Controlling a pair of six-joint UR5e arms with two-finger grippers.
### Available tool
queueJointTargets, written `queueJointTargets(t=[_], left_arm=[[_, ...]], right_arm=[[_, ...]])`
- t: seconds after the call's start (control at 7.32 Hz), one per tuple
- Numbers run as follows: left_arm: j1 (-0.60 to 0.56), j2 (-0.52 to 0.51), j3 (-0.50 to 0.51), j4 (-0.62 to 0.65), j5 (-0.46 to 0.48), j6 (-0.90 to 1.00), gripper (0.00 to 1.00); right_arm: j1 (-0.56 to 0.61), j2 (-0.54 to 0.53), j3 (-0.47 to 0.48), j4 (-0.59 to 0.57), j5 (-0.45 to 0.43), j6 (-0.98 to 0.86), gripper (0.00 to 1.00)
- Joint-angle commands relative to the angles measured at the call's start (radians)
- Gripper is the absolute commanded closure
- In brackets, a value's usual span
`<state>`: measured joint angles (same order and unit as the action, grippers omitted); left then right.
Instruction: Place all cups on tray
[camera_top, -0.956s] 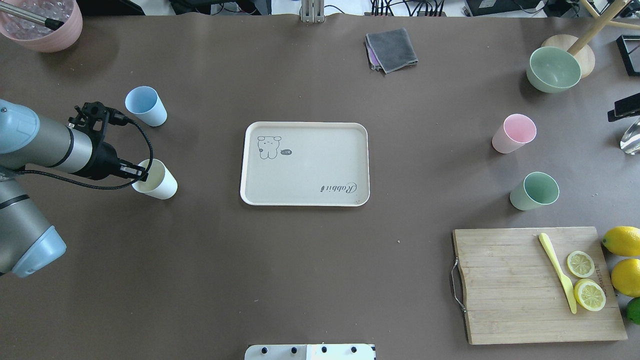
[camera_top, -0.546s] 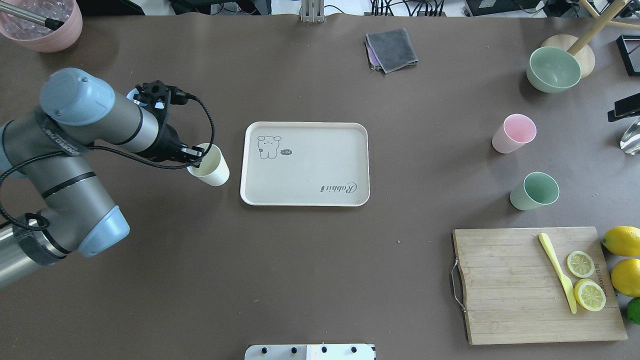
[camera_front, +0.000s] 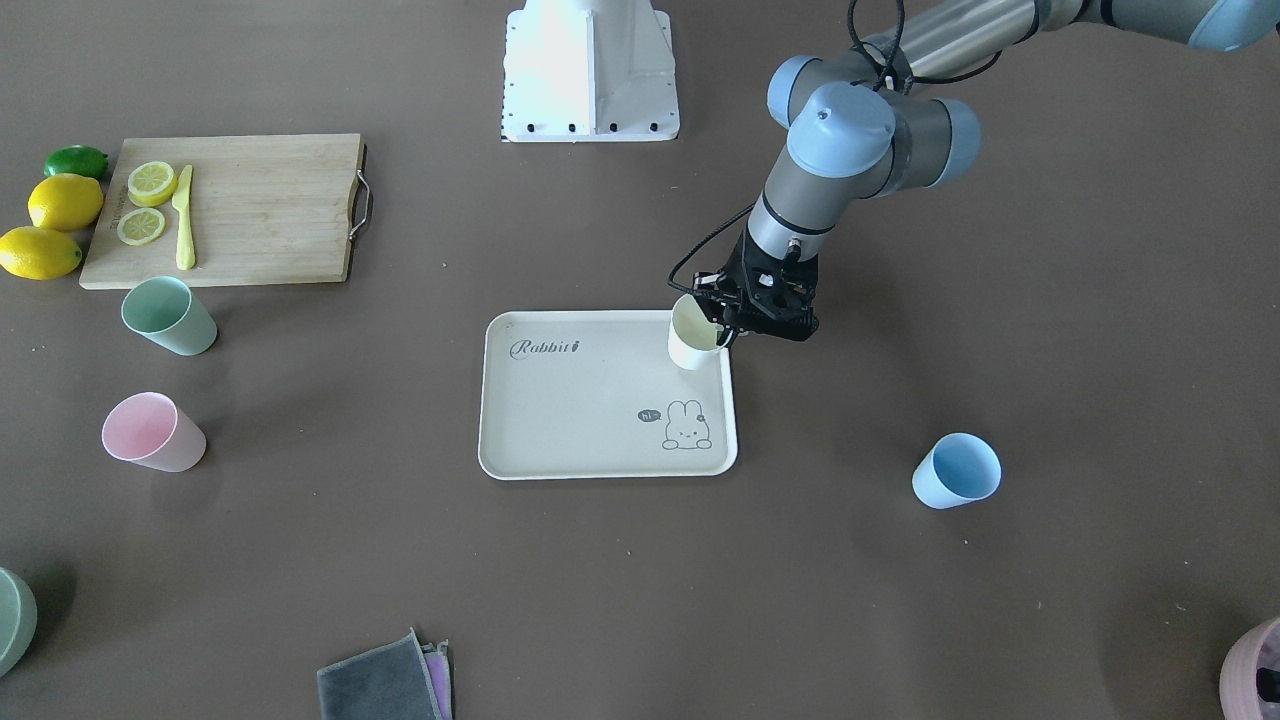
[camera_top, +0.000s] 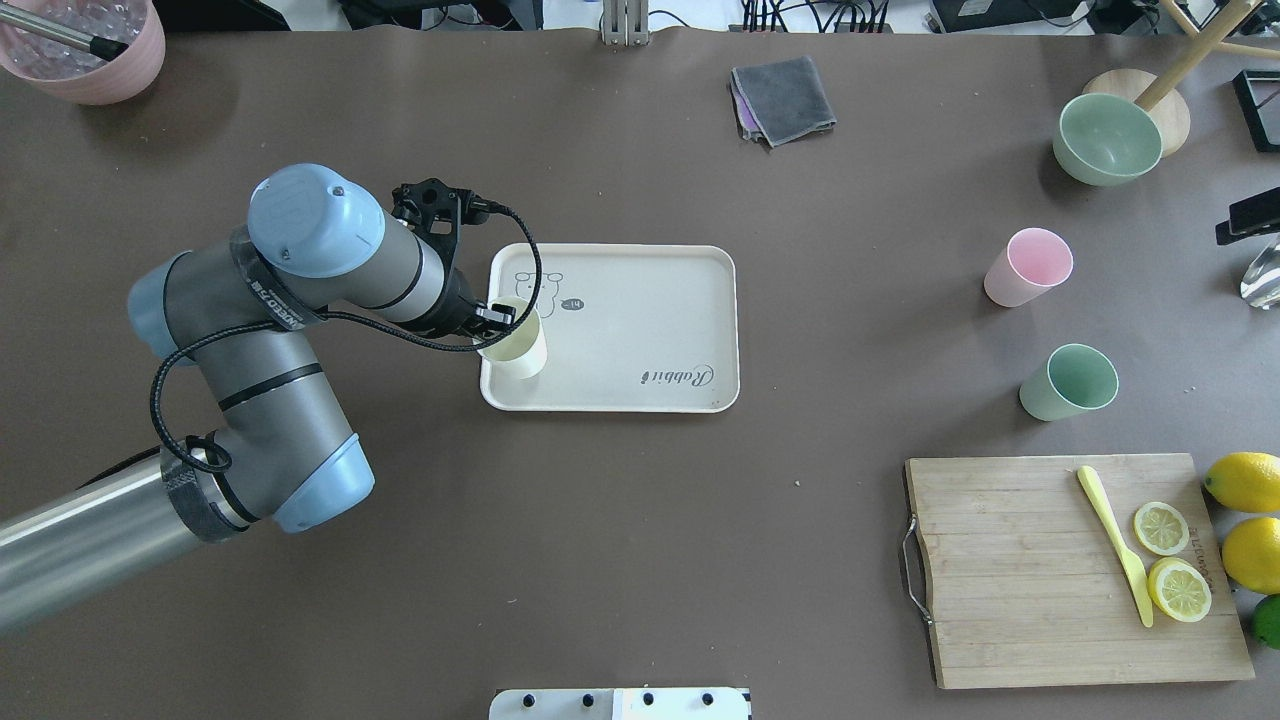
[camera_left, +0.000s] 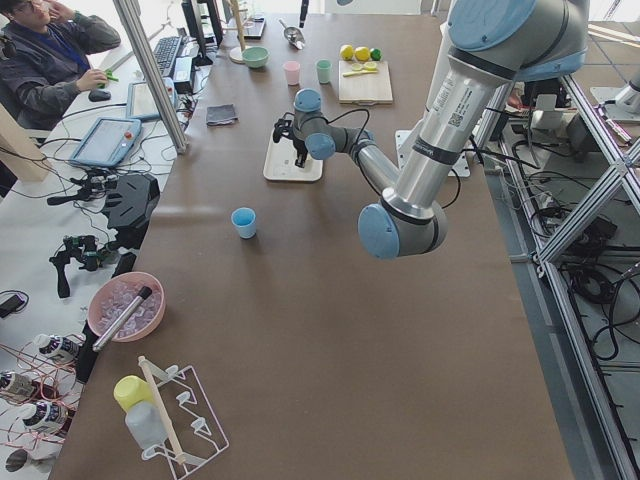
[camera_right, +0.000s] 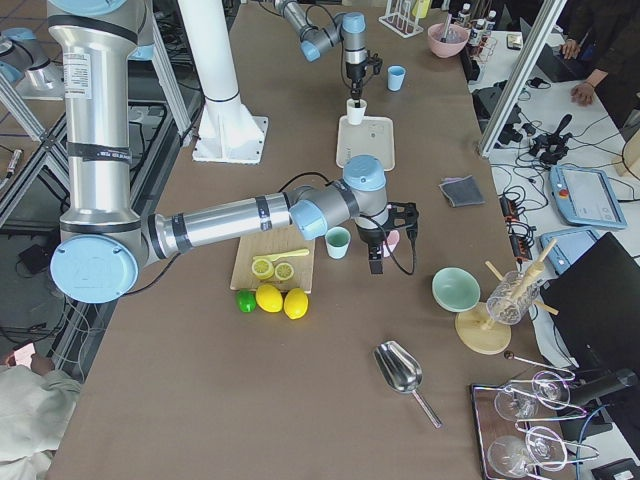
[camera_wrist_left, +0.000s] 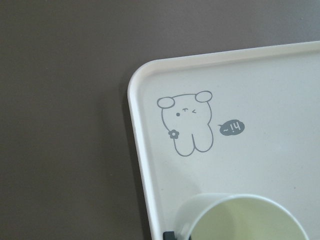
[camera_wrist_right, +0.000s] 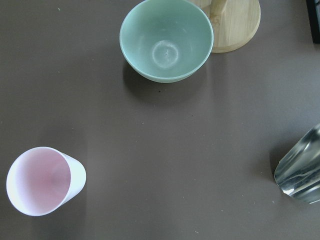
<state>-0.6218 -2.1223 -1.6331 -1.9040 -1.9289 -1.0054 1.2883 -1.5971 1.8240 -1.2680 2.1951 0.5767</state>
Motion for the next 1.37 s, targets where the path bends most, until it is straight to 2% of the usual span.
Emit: queueJointTargets(t=[0.0, 0.14, 0.27, 0.41, 0.55, 0.68, 0.82, 0.96, 1.09, 1.23], left_arm=[[0.042, -0.008, 0.001, 0.0, 0.042, -0.001, 0.61], [0.04, -0.008, -0.005, -0.001, 0.05, 0.001, 0.02], [0.033, -0.001, -0.034, 0.002, 0.066, 0.008, 0.02], [-0.037, 0.001, -0.059, 0.064, 0.018, 0.03, 0.02], [-0.133, 0.008, -0.124, 0.174, -0.063, 0.142, 0.01], [-0.215, 0.084, -0.227, 0.282, -0.093, 0.297, 0.01], [-0.272, 0.175, -0.293, 0.298, -0.131, 0.409, 0.01], [-0.332, 0.241, -0.312, 0.29, -0.178, 0.494, 0.01], [-0.346, 0.295, -0.333, 0.283, -0.179, 0.53, 0.01], [-0.351, 0.295, -0.332, 0.278, -0.179, 0.53, 0.01]], right_arm=[[-0.003, 0.0, -0.002, -0.001, -0.002, 0.0, 0.0], [-0.003, 0.0, -0.003, -0.001, -0.002, 0.0, 0.0], [-0.007, 0.003, -0.003, -0.001, -0.002, 0.0, 0.0], [-0.024, 0.032, -0.012, -0.008, -0.003, 0.002, 0.0], [-0.041, 0.093, -0.064, -0.013, -0.002, 0.002, 0.0], [-0.078, 0.162, -0.136, -0.014, 0.0, 0.002, 0.0], [-0.105, 0.225, -0.205, -0.014, -0.002, 0.002, 0.0], [-0.154, 0.249, -0.242, -0.008, -0.029, 0.033, 0.0], [-0.202, 0.258, -0.261, -0.002, -0.075, 0.055, 0.01], [-0.223, 0.266, -0.268, -0.002, -0.08, 0.064, 0.03]])
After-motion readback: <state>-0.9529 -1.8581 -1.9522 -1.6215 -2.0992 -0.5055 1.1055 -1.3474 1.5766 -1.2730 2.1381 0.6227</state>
